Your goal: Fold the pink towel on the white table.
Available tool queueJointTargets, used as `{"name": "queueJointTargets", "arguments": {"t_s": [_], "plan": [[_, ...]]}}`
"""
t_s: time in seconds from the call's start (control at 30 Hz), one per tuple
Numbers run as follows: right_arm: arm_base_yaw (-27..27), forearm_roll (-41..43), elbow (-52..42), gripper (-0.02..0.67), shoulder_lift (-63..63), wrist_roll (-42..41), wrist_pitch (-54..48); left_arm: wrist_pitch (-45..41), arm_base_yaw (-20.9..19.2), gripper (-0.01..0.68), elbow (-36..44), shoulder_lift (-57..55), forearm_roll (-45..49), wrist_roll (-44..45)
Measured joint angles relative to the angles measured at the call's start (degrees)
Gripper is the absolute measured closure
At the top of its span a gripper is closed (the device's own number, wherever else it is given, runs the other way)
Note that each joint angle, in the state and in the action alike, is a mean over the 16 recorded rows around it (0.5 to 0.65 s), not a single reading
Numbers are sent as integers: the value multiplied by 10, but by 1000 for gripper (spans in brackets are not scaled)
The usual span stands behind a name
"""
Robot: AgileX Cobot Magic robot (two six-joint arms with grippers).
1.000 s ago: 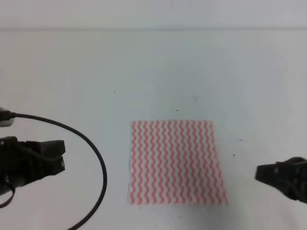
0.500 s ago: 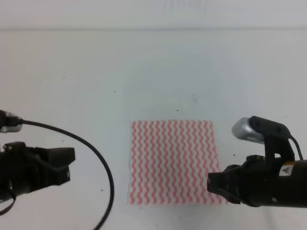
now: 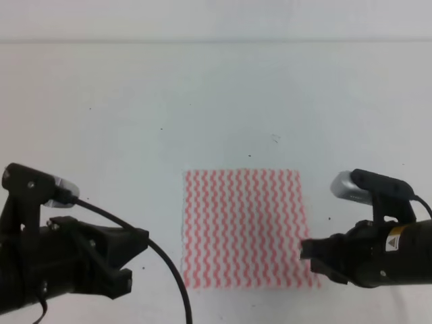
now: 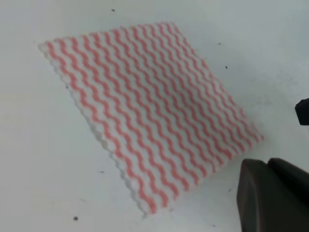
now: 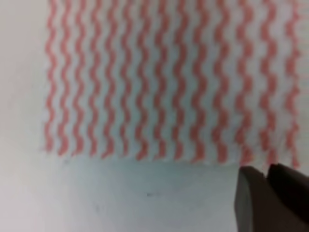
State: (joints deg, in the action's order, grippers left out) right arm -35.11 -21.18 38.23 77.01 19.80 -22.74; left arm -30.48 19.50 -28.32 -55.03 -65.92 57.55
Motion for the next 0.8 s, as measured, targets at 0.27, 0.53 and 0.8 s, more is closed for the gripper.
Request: {"name": "queueJointTargets", "arguments": {"t_s": [0.27,0.53,0.8], "plan": [[15,3,0,454,39,43,-2,6,7,678,0,-1,1,6],[18,1,1,371,93,58,17,9,7,679,0,-2,2,8],[18,-1,3,365,130,59,44,14,6,680,0,-3,3,8]]}}
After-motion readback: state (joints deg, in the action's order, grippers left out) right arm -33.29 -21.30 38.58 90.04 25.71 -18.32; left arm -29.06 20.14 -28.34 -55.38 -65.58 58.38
